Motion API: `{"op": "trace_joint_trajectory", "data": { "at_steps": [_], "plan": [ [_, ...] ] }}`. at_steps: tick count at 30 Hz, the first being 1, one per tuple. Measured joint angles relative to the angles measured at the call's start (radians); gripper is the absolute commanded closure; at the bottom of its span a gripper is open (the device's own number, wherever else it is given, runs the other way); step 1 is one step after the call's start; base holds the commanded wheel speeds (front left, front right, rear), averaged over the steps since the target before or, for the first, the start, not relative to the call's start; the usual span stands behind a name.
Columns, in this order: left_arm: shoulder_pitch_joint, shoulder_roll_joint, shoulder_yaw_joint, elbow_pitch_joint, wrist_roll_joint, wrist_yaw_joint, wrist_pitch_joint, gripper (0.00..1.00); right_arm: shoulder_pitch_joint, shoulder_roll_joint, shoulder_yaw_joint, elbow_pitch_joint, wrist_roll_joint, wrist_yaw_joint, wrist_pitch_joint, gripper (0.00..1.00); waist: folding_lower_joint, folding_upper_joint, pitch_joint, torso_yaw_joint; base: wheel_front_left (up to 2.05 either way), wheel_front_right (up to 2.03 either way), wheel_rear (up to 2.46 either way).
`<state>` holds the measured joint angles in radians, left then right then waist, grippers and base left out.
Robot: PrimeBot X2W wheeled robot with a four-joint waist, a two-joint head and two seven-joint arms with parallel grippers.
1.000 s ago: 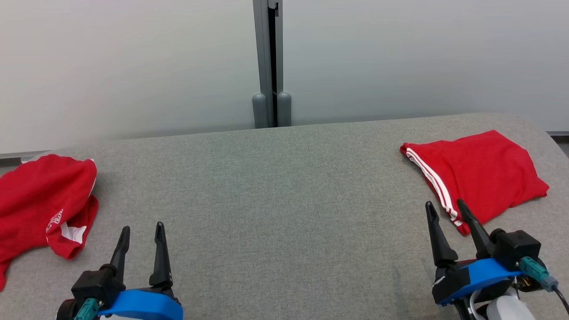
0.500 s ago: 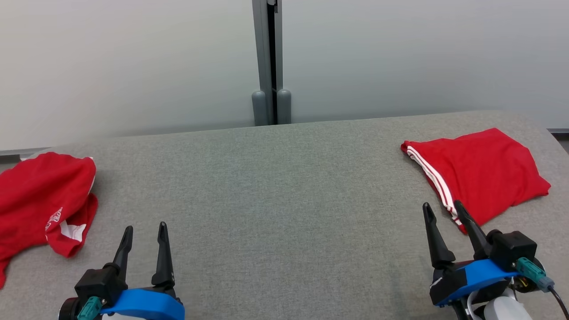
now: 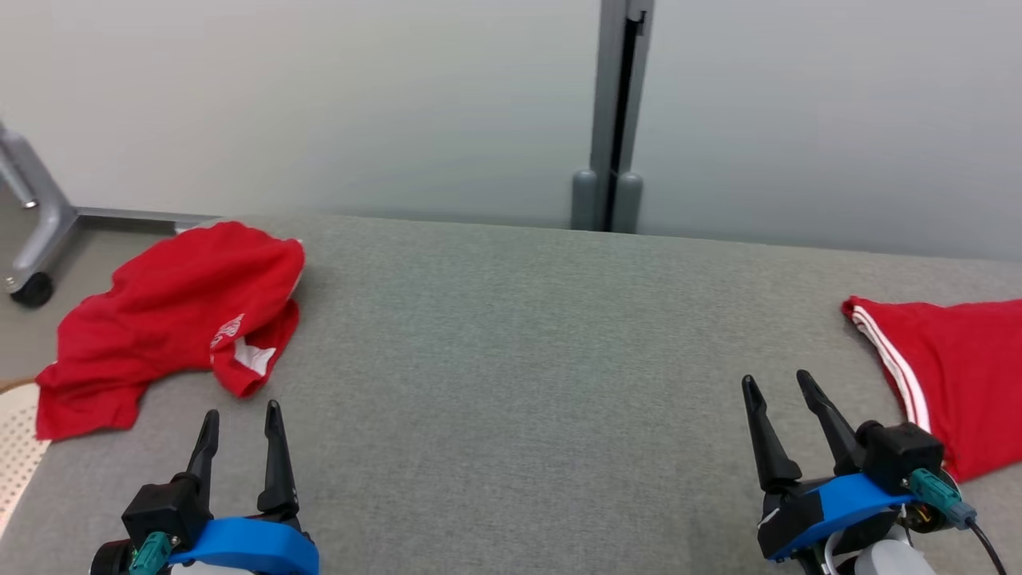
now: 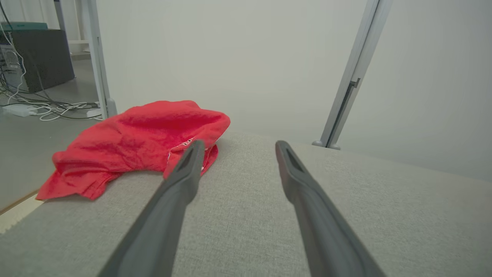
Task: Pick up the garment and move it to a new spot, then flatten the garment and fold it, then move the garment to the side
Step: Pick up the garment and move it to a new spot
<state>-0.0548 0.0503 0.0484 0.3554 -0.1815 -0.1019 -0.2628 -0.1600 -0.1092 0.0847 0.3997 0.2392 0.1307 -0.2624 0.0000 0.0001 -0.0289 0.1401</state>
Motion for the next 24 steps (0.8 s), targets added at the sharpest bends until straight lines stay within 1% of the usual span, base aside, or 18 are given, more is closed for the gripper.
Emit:
{"op": "trace_joint_trajectory", "data": {
  "at_steps": [8, 13, 18, 24],
  "plan": [
    [0.001, 0.001, 0.009, 0.016, 0.002, 0.004, 0.0, 0.0, 0.0, 0.005, 0.036, 0.005, 0.011, 0.0, 0.0, 0.0, 0.0, 0.0, -0.004, 0.135, 0.0, 0.0, 0.0],
    [0.003, 0.001, 0.018, 0.022, 0.004, 0.005, 0.0, 0.0, -0.002, 0.006, 0.055, 0.007, 0.017, 0.0, 0.0, 0.0, 0.0, 0.0, 0.003, 0.193, 0.0, 0.0, 0.0],
    [0.004, 0.001, 0.023, 0.023, 0.003, 0.005, 0.0, 0.0, -0.003, 0.006, 0.067, 0.007, 0.019, 0.0, 0.0, 0.0, 0.0, 0.0, 0.015, 0.214, 0.0, 0.0, 0.0],
    [-0.008, 0.007, 0.031, 0.038, -0.011, 0.003, 0.0, 0.0, -0.013, 0.005, 0.088, 0.006, 0.027, 0.0, 0.0, 0.0, 0.0, 0.0, 0.034, 0.187, 0.0, 0.0, 0.0]
  ]
}}
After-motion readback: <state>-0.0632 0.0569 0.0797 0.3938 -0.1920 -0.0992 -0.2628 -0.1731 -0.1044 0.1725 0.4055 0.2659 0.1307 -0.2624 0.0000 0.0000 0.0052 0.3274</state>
